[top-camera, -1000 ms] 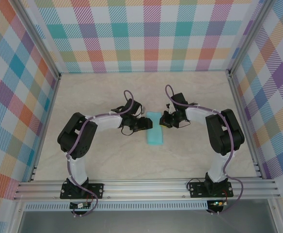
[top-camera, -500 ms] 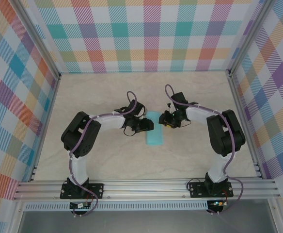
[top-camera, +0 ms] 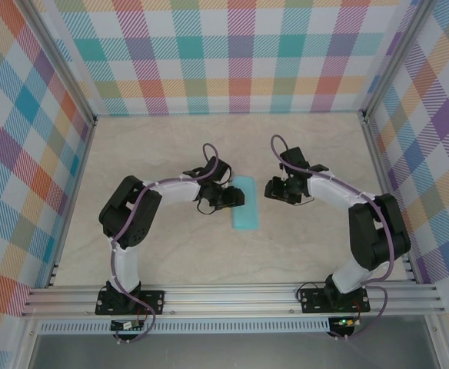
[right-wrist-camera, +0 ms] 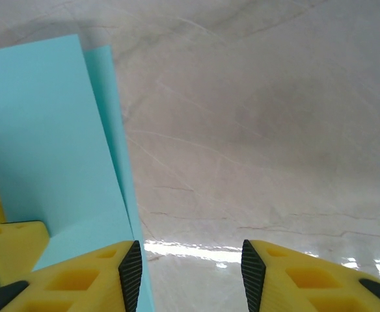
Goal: Fold a paper plane with a square sheet of paper (fold left side to right side)
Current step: Hold the square sheet of paper at the center of the table.
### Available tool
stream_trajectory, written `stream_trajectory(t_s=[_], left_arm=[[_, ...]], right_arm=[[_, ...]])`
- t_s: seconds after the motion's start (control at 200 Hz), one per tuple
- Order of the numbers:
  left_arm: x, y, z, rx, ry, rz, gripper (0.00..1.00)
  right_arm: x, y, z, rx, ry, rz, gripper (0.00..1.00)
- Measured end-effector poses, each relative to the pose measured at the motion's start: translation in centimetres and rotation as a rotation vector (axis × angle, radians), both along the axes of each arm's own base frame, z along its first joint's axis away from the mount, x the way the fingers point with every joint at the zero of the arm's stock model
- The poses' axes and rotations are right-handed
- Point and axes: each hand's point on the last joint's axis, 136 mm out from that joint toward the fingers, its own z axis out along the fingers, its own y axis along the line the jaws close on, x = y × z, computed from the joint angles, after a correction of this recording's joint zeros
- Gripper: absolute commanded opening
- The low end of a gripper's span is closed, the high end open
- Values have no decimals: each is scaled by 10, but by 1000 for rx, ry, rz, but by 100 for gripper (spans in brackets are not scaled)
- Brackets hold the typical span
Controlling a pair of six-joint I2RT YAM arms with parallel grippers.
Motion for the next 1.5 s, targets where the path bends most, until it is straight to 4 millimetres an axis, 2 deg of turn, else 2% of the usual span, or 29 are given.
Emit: stream_trajectory(t_s=[0.72, 1.15, 1.5], left_arm=[[0, -3, -1, 43, 21, -26, 52], [0, -4, -2, 68, 38, -30, 52], [0, -4, -3, 82, 42, -50, 54]], right_arm=[[-3, -4, 4, -11, -9, -6, 47], [-11, 4, 2, 36, 18, 17, 46], [-9, 8, 4, 61, 8, 25, 46]])
